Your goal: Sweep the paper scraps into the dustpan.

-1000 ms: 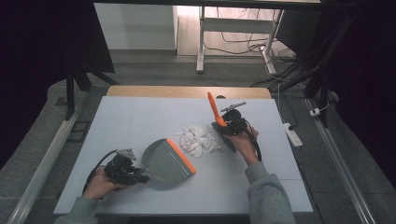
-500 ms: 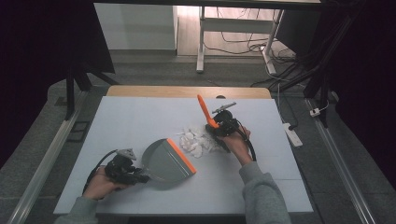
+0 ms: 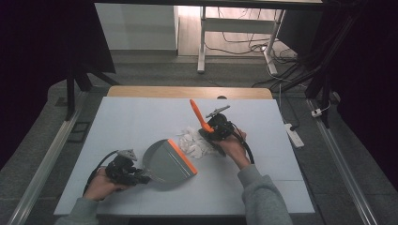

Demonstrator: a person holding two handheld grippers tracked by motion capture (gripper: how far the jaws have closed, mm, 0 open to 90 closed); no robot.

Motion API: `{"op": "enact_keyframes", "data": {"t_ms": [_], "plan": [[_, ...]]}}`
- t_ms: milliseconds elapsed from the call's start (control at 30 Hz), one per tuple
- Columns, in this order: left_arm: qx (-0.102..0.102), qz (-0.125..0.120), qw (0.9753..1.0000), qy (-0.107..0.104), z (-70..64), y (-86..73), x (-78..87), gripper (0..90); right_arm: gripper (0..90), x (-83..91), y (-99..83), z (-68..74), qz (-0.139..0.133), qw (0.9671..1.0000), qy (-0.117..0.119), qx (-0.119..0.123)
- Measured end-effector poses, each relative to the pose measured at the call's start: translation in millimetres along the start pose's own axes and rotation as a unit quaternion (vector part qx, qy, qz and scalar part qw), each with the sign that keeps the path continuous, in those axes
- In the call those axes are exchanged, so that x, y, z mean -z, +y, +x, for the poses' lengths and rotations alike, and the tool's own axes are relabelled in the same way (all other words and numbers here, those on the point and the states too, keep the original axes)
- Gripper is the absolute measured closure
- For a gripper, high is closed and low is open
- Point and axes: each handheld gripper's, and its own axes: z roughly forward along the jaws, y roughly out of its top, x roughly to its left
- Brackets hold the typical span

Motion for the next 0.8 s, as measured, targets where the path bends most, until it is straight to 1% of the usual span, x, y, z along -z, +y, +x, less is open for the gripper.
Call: {"op": "enact_keyframes", "data": {"t_ms": [367,433,467,500,600,700,800], "plan": [[0.001,0.0,1.0,0.001,-0.3,0.2,-0.1,61.5,70.4,-4.1,3.5,27.0,0.003,0.9994,0.018,0.03],[0.001,0.0,1.0,0.001,-0.4,0.2,0.0,61.5,70.4,-4.5,5.0,31.6,0.004,0.9991,0.023,0.035],[0.001,0.0,1.0,0.001,-0.4,0.3,0.0,61.5,70.5,-4.8,6.6,36.4,0.003,0.9988,0.029,0.04],[0.001,0.0,1.0,0.001,-0.4,0.3,0.0,61.5,70.5,-4.8,6.6,36.4,0.003,0.9988,0.029,0.04],[0.002,0.001,1.0,0.001,-0.4,0.3,0.0,61.5,70.5,-5.7,8.3,43.8,0.002,0.9984,0.037,0.043],[0.002,0.001,1.0,0.001,-0.6,0.4,-0.1,61.5,70.5,-7.7,10.4,51.2,0.006,0.9976,0.04,0.057],[0.002,0.001,1.0,0.001,-0.4,0.4,0.0,61.5,70.4,-8.2,12.4,56.9,0.005,0.9971,0.046,0.06]]}}
